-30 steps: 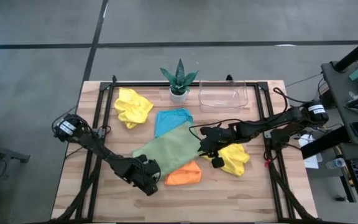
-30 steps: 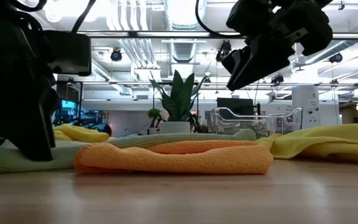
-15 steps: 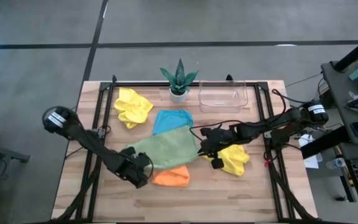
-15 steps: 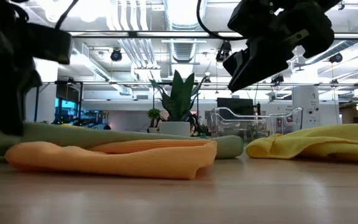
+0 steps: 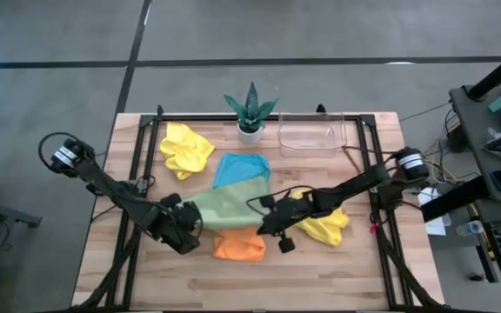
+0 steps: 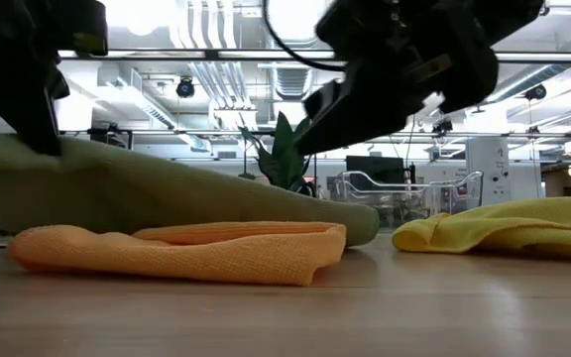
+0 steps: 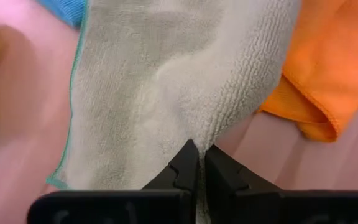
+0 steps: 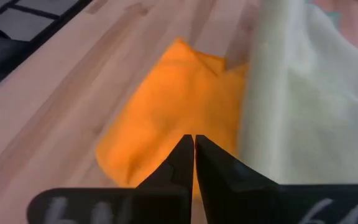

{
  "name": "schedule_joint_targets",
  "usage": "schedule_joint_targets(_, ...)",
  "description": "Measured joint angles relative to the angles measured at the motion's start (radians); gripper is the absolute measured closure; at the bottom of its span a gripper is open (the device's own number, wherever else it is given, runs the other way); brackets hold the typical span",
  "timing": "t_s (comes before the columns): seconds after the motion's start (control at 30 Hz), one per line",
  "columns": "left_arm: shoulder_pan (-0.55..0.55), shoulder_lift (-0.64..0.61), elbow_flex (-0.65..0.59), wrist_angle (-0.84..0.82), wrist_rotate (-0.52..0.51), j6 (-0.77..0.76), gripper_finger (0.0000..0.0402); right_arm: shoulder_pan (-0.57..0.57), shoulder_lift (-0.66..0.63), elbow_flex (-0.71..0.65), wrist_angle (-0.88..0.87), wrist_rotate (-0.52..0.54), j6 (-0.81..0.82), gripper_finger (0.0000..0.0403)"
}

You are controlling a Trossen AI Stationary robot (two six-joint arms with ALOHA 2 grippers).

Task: Fold microfiber towels
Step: Fold the green microfiber towel

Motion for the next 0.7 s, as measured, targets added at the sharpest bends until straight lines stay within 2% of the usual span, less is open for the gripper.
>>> schedule_joint_targets(0.17,0.000,-0.002,-0.010,-0.007,-0.002,0.000,0.0401,0.026,0.117,0.128,-0.020,-0.001,-0.031,0.0394)
schedule_joint_targets(0.4,0.000,0.013,-0.010,-0.004,0.019,0.000,0.0401,0.040,0.243,0.298,-0.238,0.000,-0.054,0.0394)
schedule_joint_targets(0.7,-0.005,0.014,-0.011,0.006,0.059,0.000,0.0401,0.052,0.274,0.385,-0.549,0.018,-0.072,0.0394)
